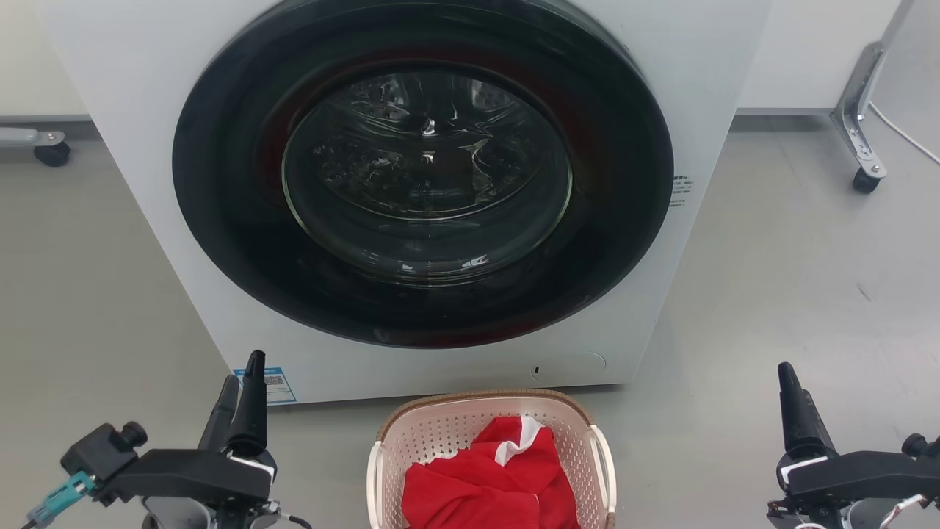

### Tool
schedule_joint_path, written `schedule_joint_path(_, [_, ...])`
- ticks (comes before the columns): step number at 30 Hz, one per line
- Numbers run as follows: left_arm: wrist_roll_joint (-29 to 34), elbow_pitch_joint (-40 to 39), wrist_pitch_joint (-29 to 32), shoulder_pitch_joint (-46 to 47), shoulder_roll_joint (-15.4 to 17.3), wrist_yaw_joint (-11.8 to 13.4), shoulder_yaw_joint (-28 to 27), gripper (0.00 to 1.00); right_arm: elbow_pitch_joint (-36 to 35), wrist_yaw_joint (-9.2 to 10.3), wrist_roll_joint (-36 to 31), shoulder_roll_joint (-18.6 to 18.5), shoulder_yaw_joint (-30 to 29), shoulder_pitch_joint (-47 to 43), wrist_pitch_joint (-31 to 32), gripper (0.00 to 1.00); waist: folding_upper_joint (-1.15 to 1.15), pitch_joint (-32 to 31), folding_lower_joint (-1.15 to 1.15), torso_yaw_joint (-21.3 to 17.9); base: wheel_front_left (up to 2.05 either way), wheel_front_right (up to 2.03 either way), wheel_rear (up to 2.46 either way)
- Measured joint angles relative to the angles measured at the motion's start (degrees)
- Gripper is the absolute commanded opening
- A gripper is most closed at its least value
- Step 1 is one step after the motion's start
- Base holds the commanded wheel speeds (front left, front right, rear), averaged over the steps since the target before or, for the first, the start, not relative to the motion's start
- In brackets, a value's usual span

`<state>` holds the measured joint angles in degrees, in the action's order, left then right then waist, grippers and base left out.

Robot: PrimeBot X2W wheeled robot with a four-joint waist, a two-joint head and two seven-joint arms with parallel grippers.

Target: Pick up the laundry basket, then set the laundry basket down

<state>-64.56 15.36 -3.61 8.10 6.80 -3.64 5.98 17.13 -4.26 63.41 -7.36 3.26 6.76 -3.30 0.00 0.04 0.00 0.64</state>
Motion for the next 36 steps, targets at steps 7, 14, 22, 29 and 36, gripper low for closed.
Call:
schedule_joint_path(7, [8.5,-1.21,-1.22,0.75,1.24,1.77,2.66,1.0,-0.32,1.54,-7.66,-1.67,2.85,1.03,-1.45,1.0,0.0,0.05,0.0,0.07,0.0,0.0,0.0])
schedule_joint_path(14, [15.6,-1.91,-2.67,1.08,2.4,3.22,4.86,1.0,-0.45,2.8,-14.23,-2.72,5.14,1.17,-2.94,1.0,0.0,0.12,0.0,0.14,0.0,0.0,0.0])
schedule_joint_path(22, [22.25,-2.41,-4.48,1.19,3.14,4.7,6.58,1.0,-0.63,3.87,-20.82,-3.66,7.06,2.15,-4.78,1.0,0.0,0.23,0.0,0.2,0.0,0.0,0.0])
schedule_joint_path(29, [26.15,-2.24,-5.76,1.19,3.21,5.68,7.64,1.0,-0.47,4.79,-24.97,-4.21,8.31,2.14,-5.94,1.0,0.0,0.26,0.0,0.22,0.0,0.0,0.0])
schedule_joint_path(36, [30.08,-1.15,-7.16,1.19,3.31,6.73,8.29,1.0,0.03,5.35,-29.63,-4.56,9.84,2.17,-7.45,1.0,0.0,0.27,0.0,0.25,0.0,0.0,0.0])
